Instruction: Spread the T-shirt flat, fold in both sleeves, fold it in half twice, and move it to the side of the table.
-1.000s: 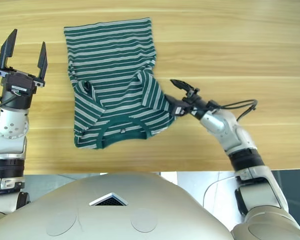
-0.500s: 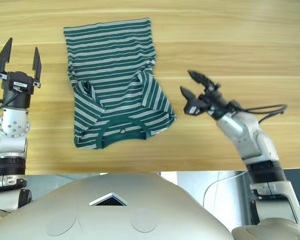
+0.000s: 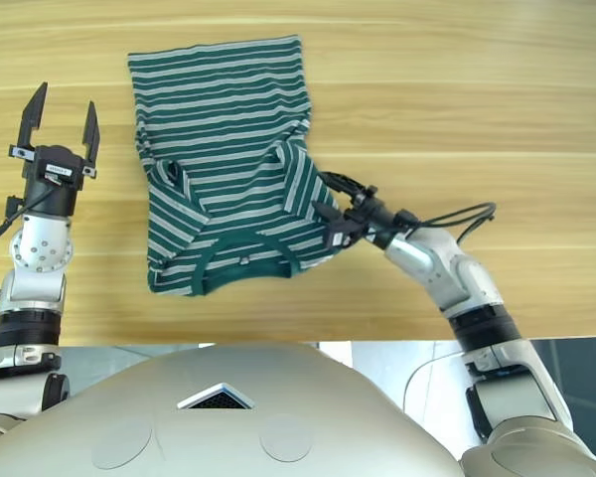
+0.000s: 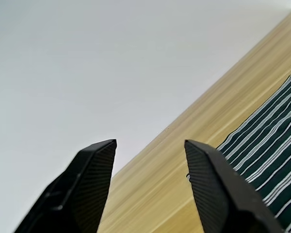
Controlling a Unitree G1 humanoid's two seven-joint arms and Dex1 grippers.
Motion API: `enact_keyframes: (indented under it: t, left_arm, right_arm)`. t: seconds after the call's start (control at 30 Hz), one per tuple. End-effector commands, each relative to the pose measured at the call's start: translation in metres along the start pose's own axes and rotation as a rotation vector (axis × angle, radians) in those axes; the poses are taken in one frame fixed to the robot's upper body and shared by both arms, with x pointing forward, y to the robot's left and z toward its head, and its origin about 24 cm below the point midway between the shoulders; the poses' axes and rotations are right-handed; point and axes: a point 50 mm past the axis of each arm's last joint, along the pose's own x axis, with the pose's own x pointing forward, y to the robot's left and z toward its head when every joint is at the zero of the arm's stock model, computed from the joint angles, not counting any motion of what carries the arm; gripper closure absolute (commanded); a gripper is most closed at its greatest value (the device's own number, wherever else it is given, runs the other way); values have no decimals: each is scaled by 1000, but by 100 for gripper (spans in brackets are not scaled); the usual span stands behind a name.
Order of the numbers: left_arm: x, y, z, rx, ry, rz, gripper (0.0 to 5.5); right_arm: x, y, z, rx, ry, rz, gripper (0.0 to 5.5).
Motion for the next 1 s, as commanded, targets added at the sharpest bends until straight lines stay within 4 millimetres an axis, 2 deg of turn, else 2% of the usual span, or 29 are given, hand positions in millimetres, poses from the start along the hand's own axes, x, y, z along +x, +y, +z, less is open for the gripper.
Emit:
enact_keyframes:
  t: [0.03, 0.23, 0.4, 0.53, 0.7, 0.8, 0.87, 0.93, 1.0]
  left_arm:
    - [6, -4, 3, 6, -24, -35, 288]
    - [-5, -1, 1, 36, -8, -76, 288]
    - [-15, 2, -1, 72, 13, -136, 288]
    - [-29, 5, -3, 111, 33, -194, 288]
    - [-42, 8, 0, 189, -3, -315, 288]
    - [-52, 24, 4, 248, -8, -338, 288]
    - [-70, 37, 9, 304, 32, -411, 288]
    - [-84, 33, 21, 290, 31, -540, 288]
    - [-96, 19, 31, 256, 22, -694, 288]
  right_arm:
    - [-10, 15, -14, 15, 87, 73, 250]
    - [-37, 31, -5, 67, 128, 121, 250]
    - [-57, 45, 20, 121, 114, 186, 250]
    - [-55, 44, 38, 142, 67, 186, 250]
    - [-48, 19, 35, 110, 66, 55, 250]
    - [-45, -24, 44, 165, -23, -219, 250]
    - [-48, -55, 59, 272, -165, -382, 250]
    - [-53, -65, 59, 316, -208, -397, 250]
    - [-62, -60, 39, 267, -119, -308, 250]
